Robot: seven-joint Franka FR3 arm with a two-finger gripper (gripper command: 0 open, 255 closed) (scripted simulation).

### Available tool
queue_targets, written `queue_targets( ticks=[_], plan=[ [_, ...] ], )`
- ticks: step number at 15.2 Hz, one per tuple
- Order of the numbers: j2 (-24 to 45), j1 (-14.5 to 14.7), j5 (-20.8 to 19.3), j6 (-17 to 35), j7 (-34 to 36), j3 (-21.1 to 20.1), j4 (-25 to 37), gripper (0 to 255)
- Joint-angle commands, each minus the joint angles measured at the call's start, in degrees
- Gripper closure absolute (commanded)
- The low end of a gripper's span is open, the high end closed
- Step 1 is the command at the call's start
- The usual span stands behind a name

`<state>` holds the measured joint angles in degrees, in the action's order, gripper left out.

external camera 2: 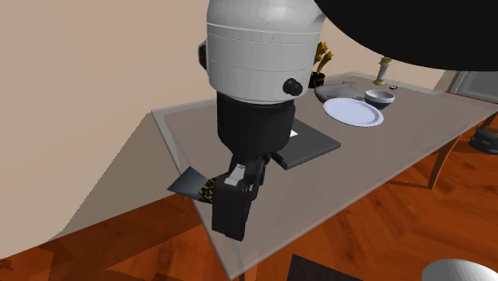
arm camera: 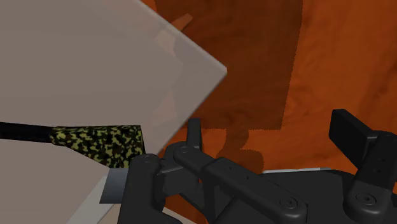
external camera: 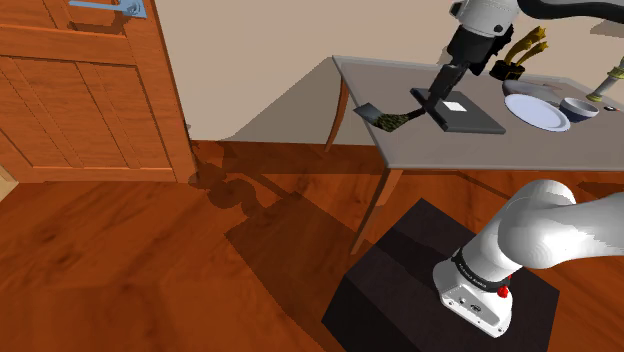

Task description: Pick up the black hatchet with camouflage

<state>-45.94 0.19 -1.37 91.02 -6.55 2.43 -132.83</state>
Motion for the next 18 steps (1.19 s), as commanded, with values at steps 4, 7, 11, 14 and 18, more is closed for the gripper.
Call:
queue_targets(
  ticks=[4,7,11,14,18],
  plan=[
    [3.8,-0.3,-1.5,4.5,-3.5,2.7,-0.7,0],
    [8.2,-0.5,-2.6,8.9,-7.0,5.4,-0.7,0],
    [14.9,-0.5,-3.4,14.6,-11.7,8.9,0.5,0],
    [20.5,-0.4,-3.3,18.5,-15.4,11.5,2.3,0],
    [28.6,0.0,-2.1,23.0,-20.5,14.7,5.7,0]
  ],
)
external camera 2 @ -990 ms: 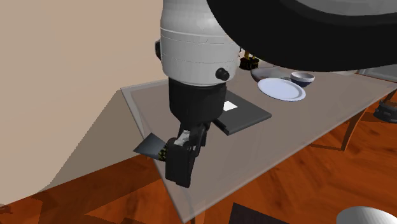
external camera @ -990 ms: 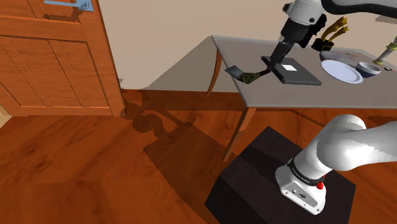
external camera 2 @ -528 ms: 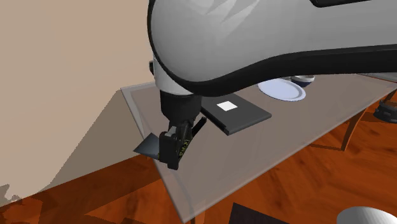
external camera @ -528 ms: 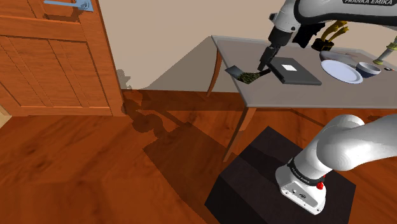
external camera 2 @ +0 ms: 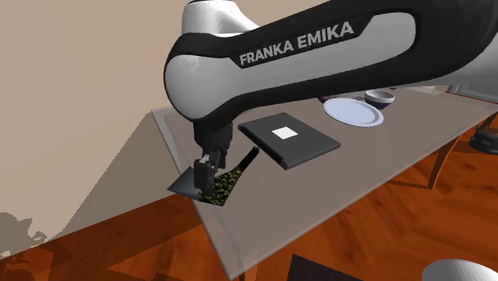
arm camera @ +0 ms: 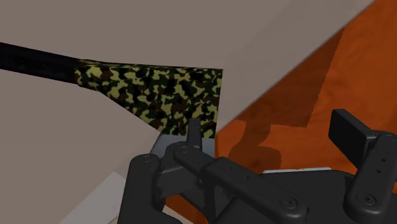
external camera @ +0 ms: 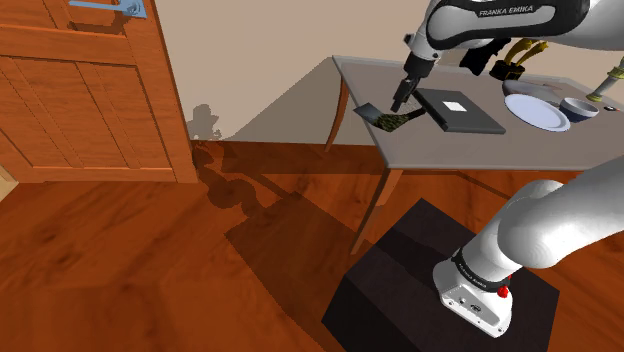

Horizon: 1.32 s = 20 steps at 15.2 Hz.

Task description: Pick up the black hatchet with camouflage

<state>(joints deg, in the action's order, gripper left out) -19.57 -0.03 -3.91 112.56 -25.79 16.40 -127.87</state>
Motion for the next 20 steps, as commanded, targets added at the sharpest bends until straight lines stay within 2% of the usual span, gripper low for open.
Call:
queue_targets(
  ticks=[1,7,16,17,20],
  plan=[
    [4.4,0.3,0.9,2.5,-2.6,1.4,1.8,0],
    [16.6,0.1,5.3,6.8,-10.4,4.5,9.1,0],
    [18.8,0.0,6.3,12.4,-11.3,4.6,5.4,0],
    [18.8,0.0,6.3,12.4,-11.3,4.7,5.4,255],
    [18.8,0.0,6.3,12.4,-11.3,4.7,5.4,255]
  ],
)
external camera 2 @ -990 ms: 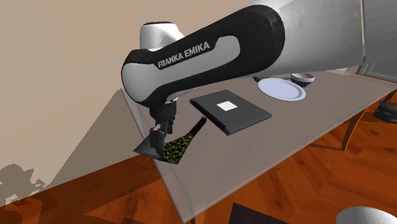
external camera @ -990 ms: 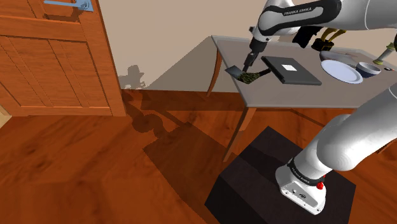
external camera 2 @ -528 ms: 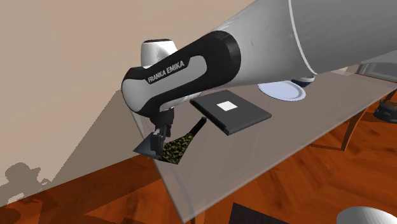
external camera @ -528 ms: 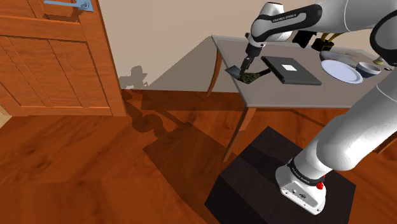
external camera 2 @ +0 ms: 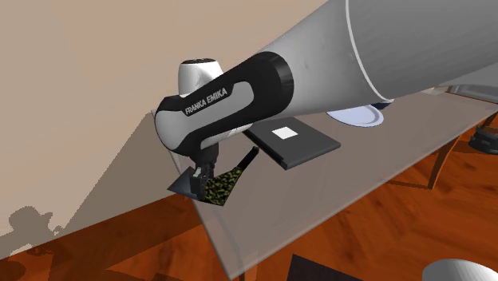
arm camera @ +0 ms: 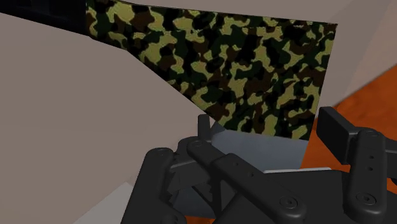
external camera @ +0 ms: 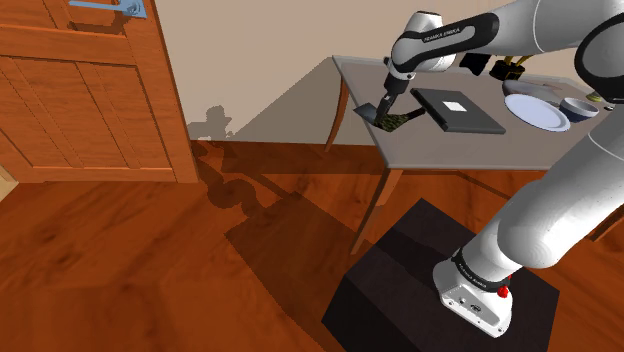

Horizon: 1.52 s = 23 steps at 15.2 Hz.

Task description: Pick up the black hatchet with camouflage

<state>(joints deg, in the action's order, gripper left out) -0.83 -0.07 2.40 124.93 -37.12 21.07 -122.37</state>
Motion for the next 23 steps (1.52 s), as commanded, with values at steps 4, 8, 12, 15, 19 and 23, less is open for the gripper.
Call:
queue_targets(
  ticks=[4,8,12,15,19,23],
  plan=[
    [0.1,0.0,0.0,0.0,0.0,0.0,0.0,255],
    [-0.6,0.0,-0.3,-1.4,0.3,-0.1,0.8,255],
    [-1.7,0.1,-0.9,-4.4,0.8,-0.1,2.7,255],
    [-2.4,0.1,-1.2,-6.7,1.1,-0.2,4.3,255],
    [-3.2,0.1,-1.5,-9.7,1.4,-0.3,6.6,255],
    [-3.6,0.1,-1.7,-11.3,1.6,-0.3,7.9,255]
  ],
)
